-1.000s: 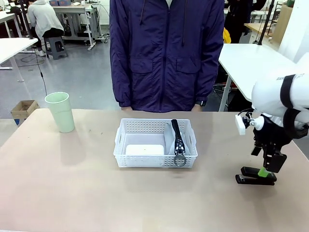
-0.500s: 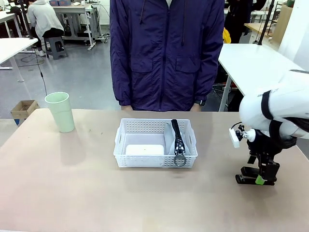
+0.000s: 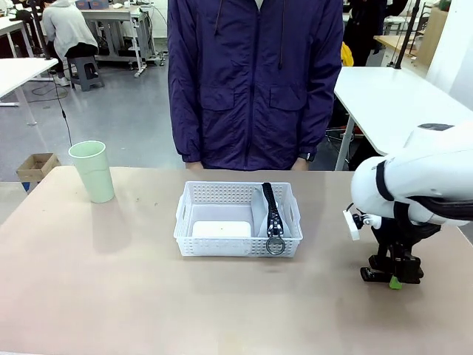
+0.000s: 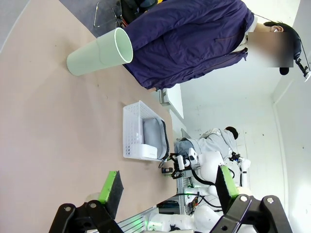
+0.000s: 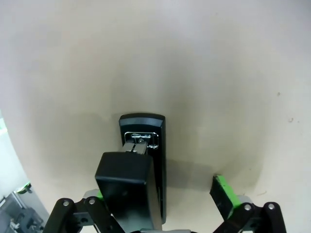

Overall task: Efficiently arrange items inside the basket to fit them all.
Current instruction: Pick up the Stapler and place it inside the Organizing basket.

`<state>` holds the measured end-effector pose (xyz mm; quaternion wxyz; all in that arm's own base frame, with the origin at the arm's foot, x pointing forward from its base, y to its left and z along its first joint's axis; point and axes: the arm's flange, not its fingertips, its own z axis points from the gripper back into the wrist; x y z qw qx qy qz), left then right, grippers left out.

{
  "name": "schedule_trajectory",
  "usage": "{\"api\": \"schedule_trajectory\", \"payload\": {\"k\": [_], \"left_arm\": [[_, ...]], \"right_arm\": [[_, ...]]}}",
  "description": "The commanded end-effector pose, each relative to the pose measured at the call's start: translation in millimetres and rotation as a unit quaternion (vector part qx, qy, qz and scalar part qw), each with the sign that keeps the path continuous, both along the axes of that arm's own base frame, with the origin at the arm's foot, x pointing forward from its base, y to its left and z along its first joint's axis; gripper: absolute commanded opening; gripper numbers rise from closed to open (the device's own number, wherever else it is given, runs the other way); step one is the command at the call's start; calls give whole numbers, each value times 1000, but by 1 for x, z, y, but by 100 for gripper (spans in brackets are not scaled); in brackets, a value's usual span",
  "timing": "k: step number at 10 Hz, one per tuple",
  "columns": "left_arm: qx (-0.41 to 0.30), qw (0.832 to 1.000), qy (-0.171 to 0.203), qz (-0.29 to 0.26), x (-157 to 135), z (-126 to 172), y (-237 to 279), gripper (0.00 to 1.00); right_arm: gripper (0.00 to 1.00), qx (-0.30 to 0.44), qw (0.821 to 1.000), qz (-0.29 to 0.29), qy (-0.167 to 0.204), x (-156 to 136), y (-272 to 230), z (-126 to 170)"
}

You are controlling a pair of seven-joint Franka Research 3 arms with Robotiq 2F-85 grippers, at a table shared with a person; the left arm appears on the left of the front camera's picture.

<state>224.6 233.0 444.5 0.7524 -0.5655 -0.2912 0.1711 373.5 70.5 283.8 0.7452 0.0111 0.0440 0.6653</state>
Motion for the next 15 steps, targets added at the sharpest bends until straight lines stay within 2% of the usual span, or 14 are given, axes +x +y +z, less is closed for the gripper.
{"api": "schedule_trajectory", "payload": {"k": [1,5,6,7,8,9,10,15], "left_arm": [[-2,1000,-14,-1,0,2,0,100],[-2,1000,-14,-1,0,2,0,100],[-2,1000,-14,-1,0,2,0,100],[-2,1000,-14,-1,0,2,0,100],[-2,1000,-14,-1,0,2,0,100],[-2,1000,-14,-1,0,2,0,100],[-2,1000,-14,-1,0,2,0,100],[-2,1000,-14,-1,0,2,0,100]], "right_arm": [[100,12,1000,22,-6,-57,-22,-26],[100,32,999,4,-15,-57,-25,-22],[40,34,999,2,-12,-57,-26,-21],[40,43,999,2,-10,-58,-27,-19],[0,48,999,4,-12,-59,-29,-17],[35,48,999,2,-16,-61,-31,-15],[0,53,998,-2,-18,-61,-32,-14],[0,68,998,-1,-13,-63,-37,-10]]}}
